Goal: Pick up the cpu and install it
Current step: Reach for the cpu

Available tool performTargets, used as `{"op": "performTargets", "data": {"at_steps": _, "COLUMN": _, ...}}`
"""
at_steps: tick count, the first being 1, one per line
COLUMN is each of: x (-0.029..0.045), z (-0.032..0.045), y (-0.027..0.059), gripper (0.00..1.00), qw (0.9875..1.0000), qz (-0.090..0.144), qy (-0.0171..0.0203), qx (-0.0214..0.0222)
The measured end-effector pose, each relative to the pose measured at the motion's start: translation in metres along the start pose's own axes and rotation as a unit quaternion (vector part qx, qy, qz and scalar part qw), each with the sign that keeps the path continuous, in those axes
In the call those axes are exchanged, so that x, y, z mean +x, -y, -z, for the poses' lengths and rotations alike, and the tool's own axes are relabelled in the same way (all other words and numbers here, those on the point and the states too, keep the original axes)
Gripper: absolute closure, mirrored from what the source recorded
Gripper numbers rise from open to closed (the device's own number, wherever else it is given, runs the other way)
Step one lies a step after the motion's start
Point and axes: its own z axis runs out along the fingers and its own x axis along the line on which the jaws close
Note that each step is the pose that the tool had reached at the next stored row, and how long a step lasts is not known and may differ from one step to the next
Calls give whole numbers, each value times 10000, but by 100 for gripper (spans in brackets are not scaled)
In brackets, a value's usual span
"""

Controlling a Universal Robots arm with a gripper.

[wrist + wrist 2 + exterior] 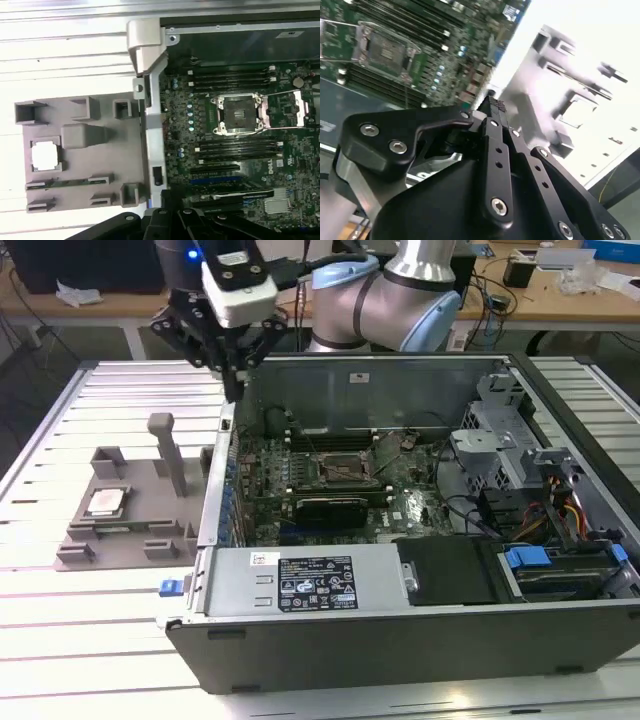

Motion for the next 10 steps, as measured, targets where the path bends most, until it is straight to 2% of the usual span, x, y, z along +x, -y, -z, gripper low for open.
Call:
{"op": "performTargets", "data": {"at_steps": 1, "x": 133, "z": 4, "y": 10, "gripper": 89, "qw": 10000, "qz": 1, "qy": 2, "qx": 0}}
{"op": "performTargets", "data": {"at_steps": 2, "x": 207, "z": 6, "y": 15, "gripper": 89, "qw": 10000, "qz": 0, "qy": 2, "qx": 0}}
{"op": "performTargets", "data": {"at_steps": 3, "x": 353, "z": 8, "y": 26, "gripper": 89, "qw": 10000, "qz": 1, "qy": 3, "qx": -1}}
{"op": "performTargets", "data": {"at_steps": 5, "x": 568, "z": 10, "y": 43, "gripper": 89, "qw": 10000, "qz": 0, "qy": 4, "qx": -1}}
{"op": "performTargets", "data": {"at_steps": 6, "x": 742, "z": 14, "y": 56, "gripper": 89, "qw": 10000, "qz": 1, "qy": 3, "qx": 0}}
{"op": "performTargets", "data": {"at_steps": 8, "x": 896, "z": 16, "y": 68, "gripper": 89, "qw": 10000, "qz": 2, "qy": 4, "qx": -1}}
{"op": "performTargets", "data": {"at_steps": 10, "x": 984, "z": 17, "y": 74, "gripper": 89, "qw": 10000, "qz": 0, "qy": 3, "qx": 0}}
